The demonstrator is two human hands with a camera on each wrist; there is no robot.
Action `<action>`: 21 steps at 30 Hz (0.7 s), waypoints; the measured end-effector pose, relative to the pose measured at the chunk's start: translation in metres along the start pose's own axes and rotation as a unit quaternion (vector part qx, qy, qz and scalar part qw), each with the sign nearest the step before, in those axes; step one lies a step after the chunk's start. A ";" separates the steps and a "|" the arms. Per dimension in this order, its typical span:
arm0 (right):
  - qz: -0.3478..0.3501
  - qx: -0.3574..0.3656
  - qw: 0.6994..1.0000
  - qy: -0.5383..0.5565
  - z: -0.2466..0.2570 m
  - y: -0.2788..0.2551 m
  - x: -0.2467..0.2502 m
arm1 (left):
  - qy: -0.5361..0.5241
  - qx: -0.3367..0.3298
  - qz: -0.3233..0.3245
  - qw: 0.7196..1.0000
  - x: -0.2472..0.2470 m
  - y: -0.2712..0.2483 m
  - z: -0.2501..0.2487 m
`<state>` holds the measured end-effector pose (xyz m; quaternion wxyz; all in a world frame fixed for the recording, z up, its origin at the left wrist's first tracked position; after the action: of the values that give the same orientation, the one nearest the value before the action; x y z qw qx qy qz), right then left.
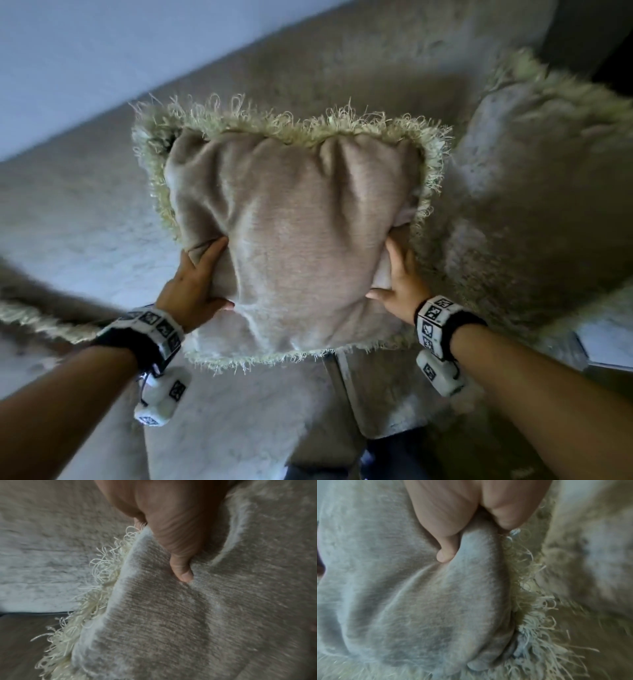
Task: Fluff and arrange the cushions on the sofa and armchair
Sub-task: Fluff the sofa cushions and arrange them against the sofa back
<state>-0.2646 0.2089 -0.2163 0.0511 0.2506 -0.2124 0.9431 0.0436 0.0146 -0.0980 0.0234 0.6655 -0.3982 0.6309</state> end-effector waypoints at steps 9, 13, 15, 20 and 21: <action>0.062 0.074 0.981 -0.170 0.135 0.021 0.021 | -0.107 0.076 -0.098 0.987 0.025 -0.102 0.049; 0.087 0.089 0.969 -0.212 0.192 0.039 -0.009 | -0.129 0.102 -0.128 0.978 0.027 -0.131 0.101; 0.099 0.090 0.965 -0.226 0.219 0.044 -0.030 | -0.142 0.110 -0.136 0.974 0.025 -0.144 0.131; 0.096 0.086 0.962 -0.239 0.269 0.061 -0.092 | -0.151 0.113 -0.154 0.970 0.020 -0.157 0.211; 0.091 0.086 0.962 -0.243 0.279 0.065 -0.106 | -0.145 0.116 -0.153 0.971 0.020 -0.157 0.226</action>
<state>-0.0602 0.0322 -0.0747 -0.1104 0.4554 -0.1581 0.8691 0.3151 -0.0093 -0.0523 -0.0161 0.8011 -0.2147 0.5584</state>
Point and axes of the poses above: each hand's wrist, its own y-axis towards the middle knuckle, its own x-axis out of the back of the hand, z = x × y, the point moved 1 cm from there along y, towards the middle knuckle, and after that the axes turned 13 degrees about z, right-handed, at the moved point
